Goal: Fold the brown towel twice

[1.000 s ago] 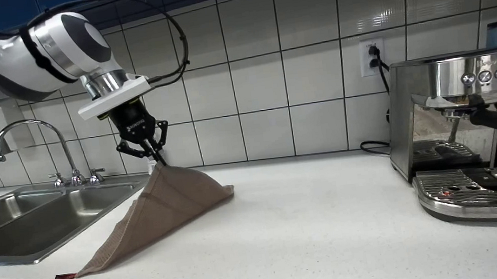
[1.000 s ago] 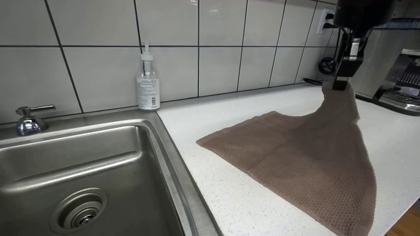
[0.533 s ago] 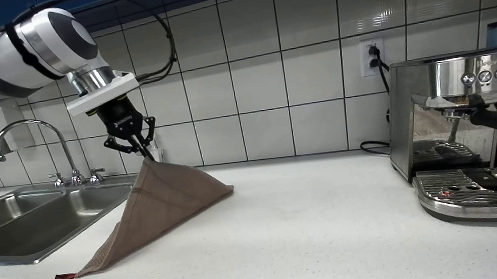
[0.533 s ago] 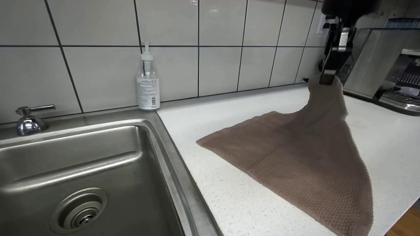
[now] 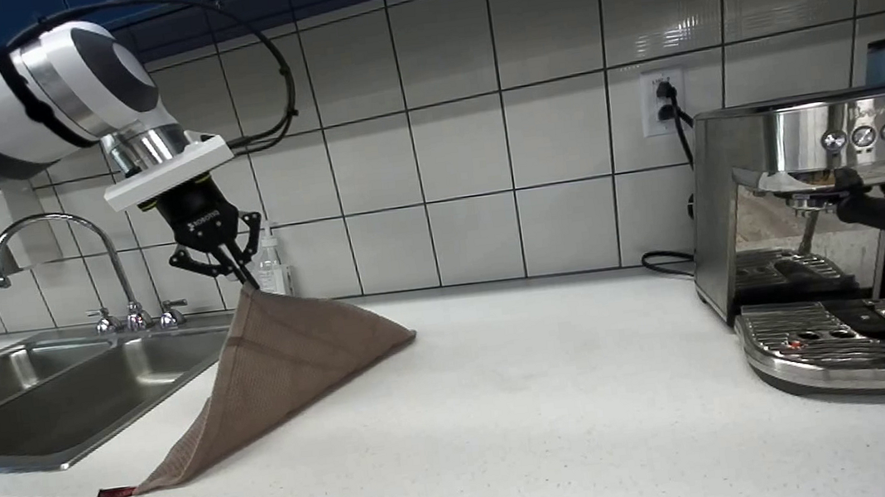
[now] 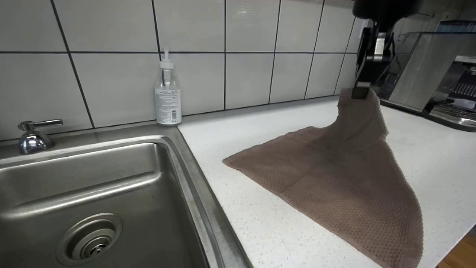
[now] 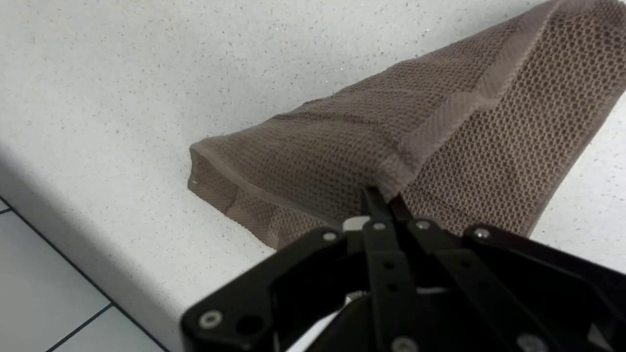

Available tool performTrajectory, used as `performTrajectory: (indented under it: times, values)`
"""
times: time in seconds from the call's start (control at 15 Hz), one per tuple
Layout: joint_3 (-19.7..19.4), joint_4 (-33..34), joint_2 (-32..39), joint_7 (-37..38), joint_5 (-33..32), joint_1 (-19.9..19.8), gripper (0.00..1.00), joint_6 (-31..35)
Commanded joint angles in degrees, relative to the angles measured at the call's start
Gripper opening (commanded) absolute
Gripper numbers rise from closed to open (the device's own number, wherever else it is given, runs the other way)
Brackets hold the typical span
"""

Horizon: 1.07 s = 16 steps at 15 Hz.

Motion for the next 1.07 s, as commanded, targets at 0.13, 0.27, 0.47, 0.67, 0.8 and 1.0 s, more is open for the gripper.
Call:
performTrajectory:
  times: [0.13, 0.27, 0.47, 0.67, 0.8, 1.0]
  values:
    - [1.24, 3.91, 3.84, -1.08, -0.44, 0.27, 0.01, -0.85]
    - [1.59, 5.27, 5.35, -1.12, -0.3, 0.56, 0.01, -0.71]
    - [2.06, 7.4, 7.44, -1.18, -0.24, 1.12, 0.01, -0.84]
    - [2.53, 9.64, 9.41, -0.9, -0.4, 1.8, 0.01, -0.92]
    - [2.93, 11.03, 10.58, -0.67, -0.45, 2.24, 0.01, -0.92]
    - [3.2, 12.68, 12.16, 0.68, -1.59, 3.14, 0.01, -0.49]
